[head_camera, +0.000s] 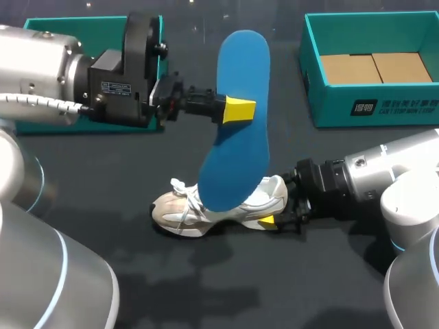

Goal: Take the shoe out of the shoebox, open the shoe tongue, remove and reinsert the insole, then place the shoe into the shoebox

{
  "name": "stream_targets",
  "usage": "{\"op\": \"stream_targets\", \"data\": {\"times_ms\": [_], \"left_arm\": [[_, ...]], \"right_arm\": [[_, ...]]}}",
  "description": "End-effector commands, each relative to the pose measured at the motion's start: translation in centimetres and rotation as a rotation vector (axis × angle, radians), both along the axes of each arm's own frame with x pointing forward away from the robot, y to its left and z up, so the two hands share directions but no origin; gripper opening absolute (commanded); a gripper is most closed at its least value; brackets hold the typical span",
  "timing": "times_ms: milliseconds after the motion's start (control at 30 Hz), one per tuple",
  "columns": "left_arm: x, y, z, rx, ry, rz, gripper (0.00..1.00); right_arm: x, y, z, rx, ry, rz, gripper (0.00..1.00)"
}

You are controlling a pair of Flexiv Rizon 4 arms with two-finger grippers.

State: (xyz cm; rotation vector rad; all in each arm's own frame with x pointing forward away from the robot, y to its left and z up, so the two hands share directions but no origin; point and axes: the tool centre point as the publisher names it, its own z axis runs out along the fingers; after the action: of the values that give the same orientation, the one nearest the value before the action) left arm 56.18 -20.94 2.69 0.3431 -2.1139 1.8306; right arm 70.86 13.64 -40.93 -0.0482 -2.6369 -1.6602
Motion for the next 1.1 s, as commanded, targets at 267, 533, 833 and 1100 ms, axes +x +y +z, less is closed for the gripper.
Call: {"op": "stream_targets", "data": {"times_ms": [267, 533, 833, 1100], "left_arm": [[-0.1, 1.3, 0.2, -0.045, -0.005, 0.035, 0.00], [0.0, 1.7, 0.1, -0.069, -0.009, 0.030, 0.00], [0.0, 1.7, 0.1, -0.069, -0.009, 0.030, 0.00], [0.0, 1.7, 0.1, -0.069, -0.009, 0.030, 0.00]], "right_arm": [[-0.2, 0.2, -0.3, -0.003, -0.001, -0.001, 0.00], [-0.2, 0.2, -0.3, -0.003, -0.001, -0.001, 0.00], [0.1, 0.5, 0.4, -0.096, -0.001, 0.006, 1.00], [-0.3, 0.4, 1.0, -0.174, 0.005, -0.022, 1.00]]}}
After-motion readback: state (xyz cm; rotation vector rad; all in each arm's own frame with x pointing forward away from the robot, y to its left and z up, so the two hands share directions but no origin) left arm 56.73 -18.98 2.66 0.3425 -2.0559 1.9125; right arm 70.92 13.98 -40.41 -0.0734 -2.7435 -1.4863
